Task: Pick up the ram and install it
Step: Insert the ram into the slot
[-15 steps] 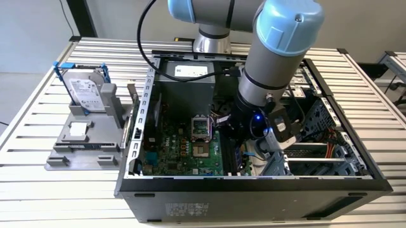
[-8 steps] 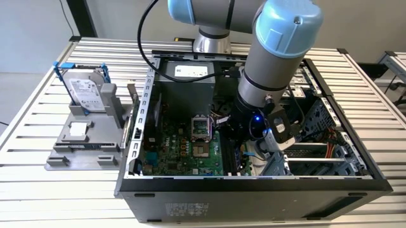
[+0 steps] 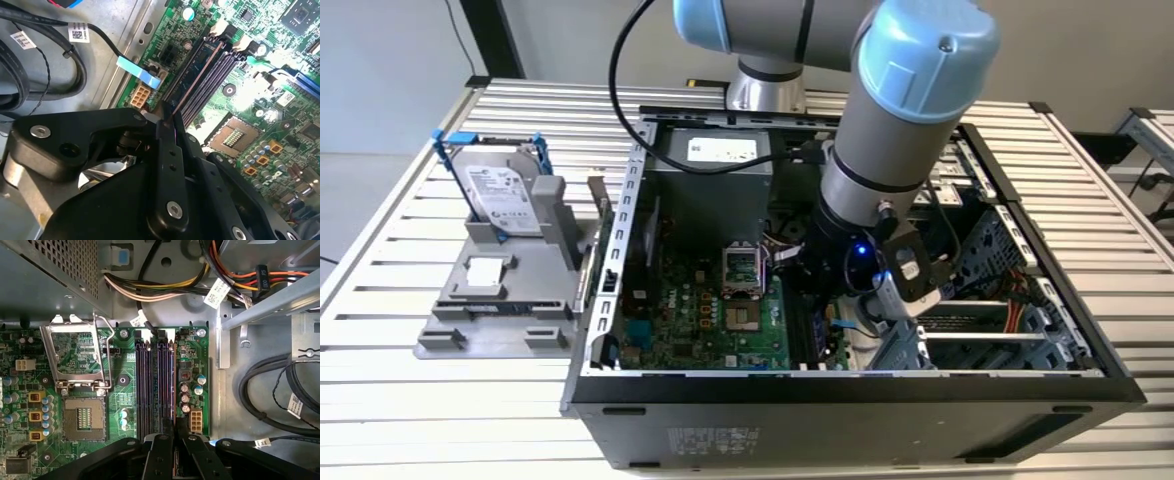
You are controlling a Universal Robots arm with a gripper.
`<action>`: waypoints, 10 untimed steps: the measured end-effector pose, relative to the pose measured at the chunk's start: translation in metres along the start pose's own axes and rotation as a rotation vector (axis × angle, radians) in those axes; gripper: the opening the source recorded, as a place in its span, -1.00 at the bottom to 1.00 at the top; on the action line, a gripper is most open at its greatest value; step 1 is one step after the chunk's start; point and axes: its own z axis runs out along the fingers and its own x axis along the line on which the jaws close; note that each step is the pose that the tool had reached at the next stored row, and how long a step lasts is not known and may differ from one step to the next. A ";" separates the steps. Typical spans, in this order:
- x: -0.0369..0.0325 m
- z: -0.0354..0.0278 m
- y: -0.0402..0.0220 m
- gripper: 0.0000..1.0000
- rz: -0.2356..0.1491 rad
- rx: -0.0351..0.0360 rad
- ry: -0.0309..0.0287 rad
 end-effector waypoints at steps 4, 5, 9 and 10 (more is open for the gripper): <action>0.0000 0.0007 0.0000 -1.00 -0.005 0.0004 0.0041; 0.0000 0.0019 -0.0001 -1.00 -0.005 0.0008 0.0048; -0.0002 0.0074 -0.0003 -1.00 -0.005 0.0013 0.0068; -0.0002 0.0076 -0.0003 -1.00 -0.005 0.0012 0.0069</action>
